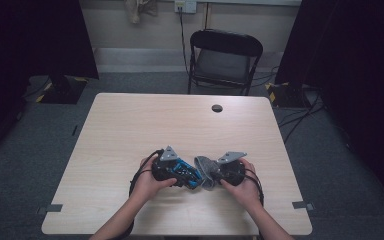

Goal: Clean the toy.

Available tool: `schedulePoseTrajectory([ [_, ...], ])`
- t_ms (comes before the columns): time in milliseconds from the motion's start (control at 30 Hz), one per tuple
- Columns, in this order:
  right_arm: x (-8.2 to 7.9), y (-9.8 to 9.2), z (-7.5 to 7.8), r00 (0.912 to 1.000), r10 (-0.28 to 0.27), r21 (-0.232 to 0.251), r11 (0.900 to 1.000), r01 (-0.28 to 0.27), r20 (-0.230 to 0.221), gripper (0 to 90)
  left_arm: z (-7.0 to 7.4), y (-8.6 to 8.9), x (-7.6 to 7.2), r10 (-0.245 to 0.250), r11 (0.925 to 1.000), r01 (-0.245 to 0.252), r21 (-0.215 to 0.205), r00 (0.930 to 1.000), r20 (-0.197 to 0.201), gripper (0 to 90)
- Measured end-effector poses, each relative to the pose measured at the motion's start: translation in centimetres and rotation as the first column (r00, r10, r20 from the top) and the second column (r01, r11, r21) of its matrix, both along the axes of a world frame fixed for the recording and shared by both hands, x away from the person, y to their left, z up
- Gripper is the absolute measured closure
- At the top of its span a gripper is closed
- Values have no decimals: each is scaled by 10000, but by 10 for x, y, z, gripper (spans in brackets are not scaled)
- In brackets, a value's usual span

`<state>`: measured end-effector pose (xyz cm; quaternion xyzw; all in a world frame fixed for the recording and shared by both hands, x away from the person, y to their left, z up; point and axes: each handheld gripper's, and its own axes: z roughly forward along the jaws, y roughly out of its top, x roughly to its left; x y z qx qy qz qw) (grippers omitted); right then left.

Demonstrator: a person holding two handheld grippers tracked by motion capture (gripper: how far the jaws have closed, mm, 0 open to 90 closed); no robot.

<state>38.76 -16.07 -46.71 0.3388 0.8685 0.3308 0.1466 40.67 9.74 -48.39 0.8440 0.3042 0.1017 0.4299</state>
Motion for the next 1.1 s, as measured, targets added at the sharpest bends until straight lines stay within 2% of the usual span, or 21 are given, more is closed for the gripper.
schedulePoseTrajectory([
  [233, -24, -14, 10, 9990, 448, 275, 9986, -447, -31, 719, 0, 0, 0, -13, 10000, 13, -21, 10000, -3, 117],
  [333, -37, -12, 11, 9965, 821, 437, 9957, -813, -164, 719, 0, 0, 0, -4, 10000, 3, -37, 10000, -13, 118],
  [433, -45, -5, 5, 9932, 1129, 306, 9932, -1121, -266, 718, 0, -1, 0, -12, 10000, 12, -45, 10000, -14, 118],
  [533, -44, 2, -2, 9937, 1084, 338, 9936, -1074, -271, 717, 0, -1, 0, -6, 10000, 6, -33, 10000, -13, 118],
  [733, -39, 9, -6, 9956, 918, 211, 9956, -915, -171, 716, 0, 2, 0, 52, 10000, -52, -5, 10000, 5, 118],
  [1100, -26, 3, -7, 9988, 471, 247, 9986, -467, -140, 717, -1, 1, 0, 56, 10000, -56, -66, 10000, 14, 118],
])
